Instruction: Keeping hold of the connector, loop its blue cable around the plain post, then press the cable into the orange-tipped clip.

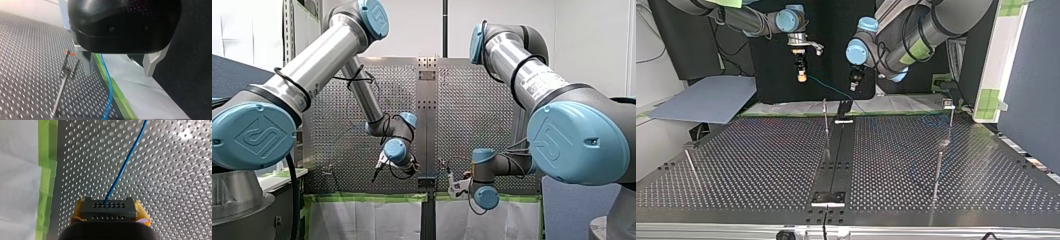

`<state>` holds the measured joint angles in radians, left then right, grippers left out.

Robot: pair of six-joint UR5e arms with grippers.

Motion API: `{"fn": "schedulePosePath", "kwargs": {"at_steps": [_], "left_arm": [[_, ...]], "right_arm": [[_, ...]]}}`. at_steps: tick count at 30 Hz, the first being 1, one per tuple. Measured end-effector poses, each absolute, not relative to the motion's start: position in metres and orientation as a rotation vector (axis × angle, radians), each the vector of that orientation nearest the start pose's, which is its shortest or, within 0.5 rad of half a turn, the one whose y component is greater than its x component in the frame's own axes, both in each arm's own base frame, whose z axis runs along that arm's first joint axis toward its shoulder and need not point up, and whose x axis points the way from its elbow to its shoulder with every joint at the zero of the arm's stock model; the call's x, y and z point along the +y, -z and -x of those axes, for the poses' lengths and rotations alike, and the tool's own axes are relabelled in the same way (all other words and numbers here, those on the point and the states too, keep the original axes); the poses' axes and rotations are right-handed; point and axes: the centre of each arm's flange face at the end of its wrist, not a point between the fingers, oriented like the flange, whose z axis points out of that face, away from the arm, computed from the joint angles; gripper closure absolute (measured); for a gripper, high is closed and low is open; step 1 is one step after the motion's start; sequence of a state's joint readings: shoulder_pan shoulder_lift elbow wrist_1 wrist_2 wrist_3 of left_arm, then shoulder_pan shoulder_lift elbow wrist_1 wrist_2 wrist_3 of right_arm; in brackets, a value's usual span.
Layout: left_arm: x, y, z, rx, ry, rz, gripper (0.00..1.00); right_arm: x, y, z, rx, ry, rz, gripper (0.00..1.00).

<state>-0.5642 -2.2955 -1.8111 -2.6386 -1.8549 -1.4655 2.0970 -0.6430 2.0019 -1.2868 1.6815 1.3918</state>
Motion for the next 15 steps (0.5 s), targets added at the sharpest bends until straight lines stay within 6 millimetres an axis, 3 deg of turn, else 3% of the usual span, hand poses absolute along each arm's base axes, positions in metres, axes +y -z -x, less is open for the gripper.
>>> {"fn": "schedulePosePath", "kwargs": {"at_steps": [15], "left_arm": [[-0.397, -0.025, -0.402, 1.927, 0.194, -0.521, 0.02]], "right_arm": [[-0.389, 0.069, -0.380, -0.766, -1.420, -1.679, 1.00]]}}
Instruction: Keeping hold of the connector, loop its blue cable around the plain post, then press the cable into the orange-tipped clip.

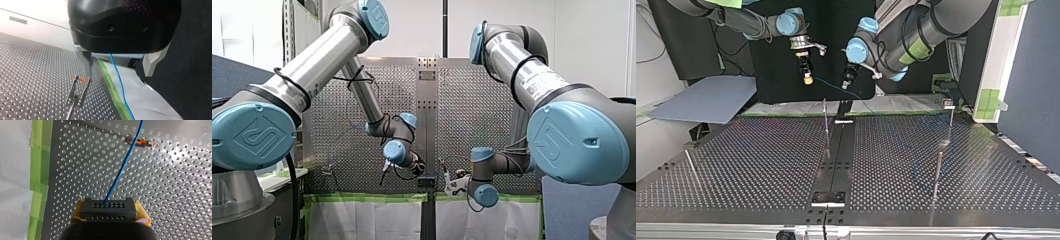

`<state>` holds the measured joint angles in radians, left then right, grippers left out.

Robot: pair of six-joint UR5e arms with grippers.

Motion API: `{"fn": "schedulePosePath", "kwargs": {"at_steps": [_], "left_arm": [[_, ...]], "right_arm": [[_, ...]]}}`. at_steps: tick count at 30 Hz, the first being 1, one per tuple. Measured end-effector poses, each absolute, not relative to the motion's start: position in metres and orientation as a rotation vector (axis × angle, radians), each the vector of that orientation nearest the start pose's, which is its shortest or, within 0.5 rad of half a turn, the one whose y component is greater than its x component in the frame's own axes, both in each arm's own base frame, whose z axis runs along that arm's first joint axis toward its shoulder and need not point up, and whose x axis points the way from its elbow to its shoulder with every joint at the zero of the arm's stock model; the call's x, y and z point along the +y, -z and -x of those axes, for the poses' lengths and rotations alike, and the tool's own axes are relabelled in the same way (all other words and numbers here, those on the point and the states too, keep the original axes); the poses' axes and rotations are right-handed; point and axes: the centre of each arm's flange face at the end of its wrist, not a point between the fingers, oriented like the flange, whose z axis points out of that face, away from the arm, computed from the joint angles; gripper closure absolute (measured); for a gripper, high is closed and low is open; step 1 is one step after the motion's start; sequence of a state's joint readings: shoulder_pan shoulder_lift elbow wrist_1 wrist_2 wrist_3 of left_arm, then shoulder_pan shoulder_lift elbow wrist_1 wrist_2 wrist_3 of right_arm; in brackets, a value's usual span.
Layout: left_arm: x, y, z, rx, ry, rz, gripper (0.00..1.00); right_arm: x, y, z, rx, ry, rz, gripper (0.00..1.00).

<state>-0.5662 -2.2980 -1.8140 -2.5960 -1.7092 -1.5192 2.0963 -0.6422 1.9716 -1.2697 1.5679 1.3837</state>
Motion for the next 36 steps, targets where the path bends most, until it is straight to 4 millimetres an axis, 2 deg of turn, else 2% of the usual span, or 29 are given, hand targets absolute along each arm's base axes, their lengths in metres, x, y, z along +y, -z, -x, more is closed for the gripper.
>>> {"fn": "schedulePosePath", "kwargs": {"at_steps": [4, 14, 21, 25, 28, 36], "left_arm": [[-0.400, -0.021, -0.406, 1.940, 0.248, -0.506, 0.02], [-0.412, 0.006, -0.426, 1.987, 0.311, -0.449, 0.02], [-0.411, 0.006, -0.438, 1.981, 0.260, -0.435, 0.02], [-0.410, -0.002, -0.447, 1.977, 0.198, -0.444, 0.02], [-0.410, -0.015, -0.448, 1.978, 0.163, -0.436, 0.02], [-0.413, -0.064, -0.440, 1.984, 0.120, -0.355, 0.02]], "right_arm": [[-0.389, 0.069, -0.380, -0.763, -1.420, -1.683, 1.00], [-0.393, 0.068, -0.381, -0.763, -1.418, -1.676, 1.00], [-0.401, 0.068, -0.380, -0.766, -1.398, -1.675, 1.00], [-0.401, 0.069, -0.379, -0.768, -1.393, -1.676, 1.00], [-0.401, 0.070, -0.379, -0.766, -1.388, -1.678, 1.00], [-0.401, 0.072, -0.378, -0.760, -1.378, -1.682, 1.00]]}}
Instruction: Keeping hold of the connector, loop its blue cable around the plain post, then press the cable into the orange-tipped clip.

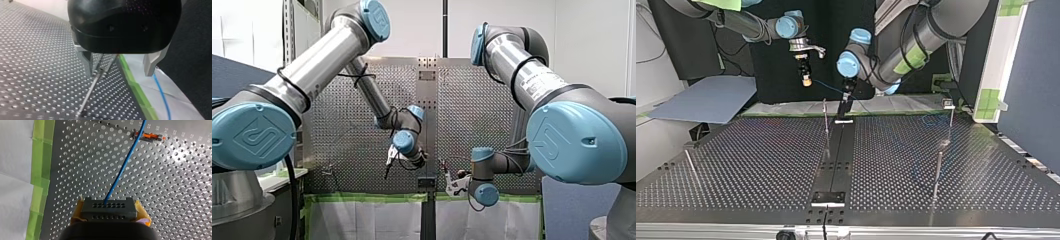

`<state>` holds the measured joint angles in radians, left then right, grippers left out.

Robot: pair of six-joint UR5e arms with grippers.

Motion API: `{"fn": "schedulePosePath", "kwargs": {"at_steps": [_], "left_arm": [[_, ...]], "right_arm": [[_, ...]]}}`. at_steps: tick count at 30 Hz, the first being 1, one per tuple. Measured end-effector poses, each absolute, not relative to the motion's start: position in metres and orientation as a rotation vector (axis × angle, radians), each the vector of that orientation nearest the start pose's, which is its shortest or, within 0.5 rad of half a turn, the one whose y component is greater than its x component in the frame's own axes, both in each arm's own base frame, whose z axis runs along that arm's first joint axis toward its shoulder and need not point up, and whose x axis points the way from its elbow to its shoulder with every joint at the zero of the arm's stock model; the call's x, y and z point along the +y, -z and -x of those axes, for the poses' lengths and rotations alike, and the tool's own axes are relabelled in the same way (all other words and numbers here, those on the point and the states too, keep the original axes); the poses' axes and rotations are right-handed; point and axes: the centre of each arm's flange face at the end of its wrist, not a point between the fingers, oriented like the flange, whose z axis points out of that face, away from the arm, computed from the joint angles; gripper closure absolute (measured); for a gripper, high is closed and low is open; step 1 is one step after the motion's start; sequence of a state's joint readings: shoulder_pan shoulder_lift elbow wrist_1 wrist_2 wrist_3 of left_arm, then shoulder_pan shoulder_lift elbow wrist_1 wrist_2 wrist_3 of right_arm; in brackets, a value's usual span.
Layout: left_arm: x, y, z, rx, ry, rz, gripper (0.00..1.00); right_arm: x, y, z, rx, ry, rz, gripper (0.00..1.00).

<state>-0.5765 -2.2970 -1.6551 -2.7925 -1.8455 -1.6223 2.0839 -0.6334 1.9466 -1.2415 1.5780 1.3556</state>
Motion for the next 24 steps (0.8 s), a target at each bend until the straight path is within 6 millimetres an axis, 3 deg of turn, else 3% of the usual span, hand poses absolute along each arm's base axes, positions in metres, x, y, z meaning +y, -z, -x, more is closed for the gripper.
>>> {"fn": "schedulePosePath", "kwargs": {"at_steps": [8, 14, 18, 24], "left_arm": [[-0.419, -0.110, -0.424, 1.964, 0.045, -0.372, 0.02], [-0.419, -0.152, -0.434, 1.927, -0.041, -0.371, 0.02], [-0.418, -0.153, -0.444, 1.940, -0.103, -0.362, 0.02], [-0.421, -0.139, -0.458, 1.983, -0.159, -0.388, 0.02]], "right_arm": [[-0.406, 0.070, -0.380, -0.753, -1.380, -1.673, 1.00], [-0.409, 0.069, -0.381, -0.735, -1.378, -1.667, 1.00], [-0.410, 0.068, -0.384, -0.708, -1.386, -1.672, 1.00], [-0.408, 0.069, -0.389, -0.643, -1.409, -1.707, 1.00]]}}
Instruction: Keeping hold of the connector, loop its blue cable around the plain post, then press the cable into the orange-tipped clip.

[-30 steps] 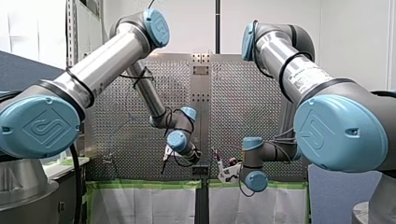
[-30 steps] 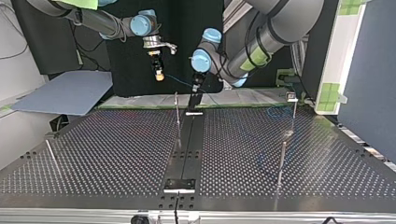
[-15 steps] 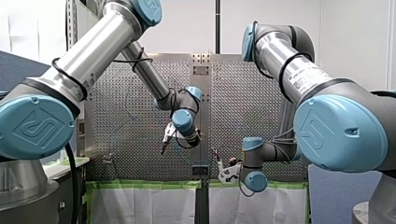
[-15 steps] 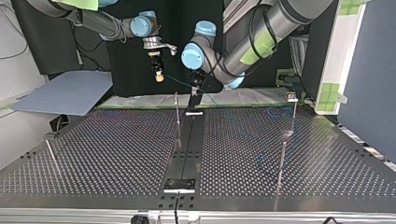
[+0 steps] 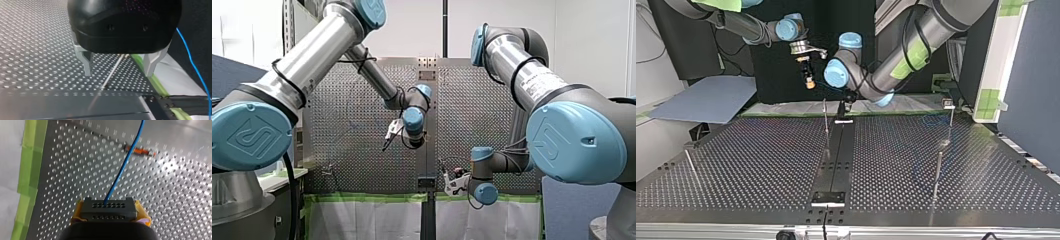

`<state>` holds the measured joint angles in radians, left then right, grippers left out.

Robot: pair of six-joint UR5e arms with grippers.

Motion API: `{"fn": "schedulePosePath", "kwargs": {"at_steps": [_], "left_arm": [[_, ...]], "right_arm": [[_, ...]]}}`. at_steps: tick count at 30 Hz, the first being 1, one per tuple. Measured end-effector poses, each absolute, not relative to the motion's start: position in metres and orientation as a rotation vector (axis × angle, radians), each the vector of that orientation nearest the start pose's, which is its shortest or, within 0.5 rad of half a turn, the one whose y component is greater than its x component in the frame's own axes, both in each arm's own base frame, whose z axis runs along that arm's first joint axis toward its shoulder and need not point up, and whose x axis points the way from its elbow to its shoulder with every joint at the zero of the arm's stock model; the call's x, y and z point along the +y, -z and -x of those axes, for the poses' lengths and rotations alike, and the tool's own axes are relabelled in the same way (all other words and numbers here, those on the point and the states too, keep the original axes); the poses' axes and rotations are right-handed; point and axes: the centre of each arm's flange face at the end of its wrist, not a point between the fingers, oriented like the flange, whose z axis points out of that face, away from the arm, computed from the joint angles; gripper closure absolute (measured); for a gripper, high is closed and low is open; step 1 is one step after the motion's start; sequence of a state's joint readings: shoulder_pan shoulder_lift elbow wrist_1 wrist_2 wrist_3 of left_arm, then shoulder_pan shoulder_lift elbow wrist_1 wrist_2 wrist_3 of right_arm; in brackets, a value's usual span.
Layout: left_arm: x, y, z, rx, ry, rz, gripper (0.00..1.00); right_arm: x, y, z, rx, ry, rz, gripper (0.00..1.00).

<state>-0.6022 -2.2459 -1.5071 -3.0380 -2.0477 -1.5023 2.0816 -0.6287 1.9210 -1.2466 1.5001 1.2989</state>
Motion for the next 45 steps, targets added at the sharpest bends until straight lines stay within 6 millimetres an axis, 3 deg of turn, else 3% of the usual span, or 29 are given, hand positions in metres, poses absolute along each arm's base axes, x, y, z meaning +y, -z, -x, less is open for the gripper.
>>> {"fn": "schedulePosePath", "kwargs": {"at_steps": [4, 8, 17, 21, 27, 37, 45], "left_arm": [[-0.421, -0.126, -0.470, 2.020, -0.164, -0.432, 0.02], [-0.410, -0.114, -0.486, 2.067, -0.178, -0.477, 0.02], [-0.369, -0.109, -0.510, 2.170, -0.194, -0.490, 0.02], [-0.361, -0.112, -0.514, 2.199, -0.205, -0.501, 0.02], [-0.358, -0.116, -0.514, 2.237, -0.197, -0.543, 0.02], [-0.369, -0.116, -0.497, 2.307, -0.166, -0.640, 0.02], [-0.379, -0.096, -0.489, 2.380, -0.175, -0.714, 0.02]], "right_arm": [[-0.405, 0.069, -0.393, -0.613, -1.428, -1.726, 1.00], [-0.403, 0.070, -0.394, -0.605, -1.429, -1.740, 1.00], [-0.402, 0.071, -0.393, -0.613, -1.410, -1.745, 1.00], [-0.404, 0.072, -0.389, -0.637, -1.385, -1.744, 1.00], [-0.407, 0.073, -0.386, -0.664, -1.355, -1.734, 1.00], [-0.409, 0.072, -0.391, -0.650, -1.355, -1.732, 1.00], [-0.407, 0.072, -0.394, -0.637, -1.353, -1.736, 1.00]]}}
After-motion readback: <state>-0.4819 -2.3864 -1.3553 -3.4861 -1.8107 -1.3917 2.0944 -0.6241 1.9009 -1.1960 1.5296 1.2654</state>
